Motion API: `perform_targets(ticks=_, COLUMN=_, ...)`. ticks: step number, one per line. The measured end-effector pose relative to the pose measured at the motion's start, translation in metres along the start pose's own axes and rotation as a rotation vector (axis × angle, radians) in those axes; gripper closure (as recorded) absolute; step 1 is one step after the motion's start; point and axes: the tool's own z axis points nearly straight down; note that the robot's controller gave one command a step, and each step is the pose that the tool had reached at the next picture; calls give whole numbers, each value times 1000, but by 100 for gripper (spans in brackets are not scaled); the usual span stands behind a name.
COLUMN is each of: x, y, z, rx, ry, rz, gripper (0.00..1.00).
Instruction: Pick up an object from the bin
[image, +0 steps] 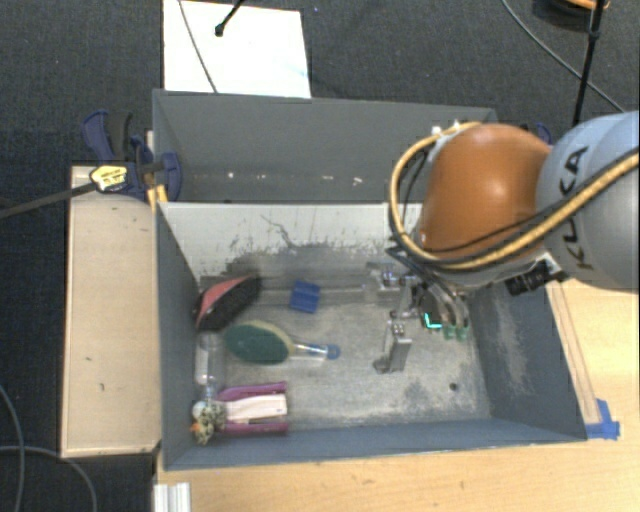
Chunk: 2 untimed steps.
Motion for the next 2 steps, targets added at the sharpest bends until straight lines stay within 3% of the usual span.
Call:
perform_targets(ticks=1, x=-7, y=82, z=2, rx=-2, ry=-10, rz=-204, gripper=0)
perform_targets(ticks=2, x=-59, y=101, z=157, rx=1, ry=-1, rz=-588, gripper=0)
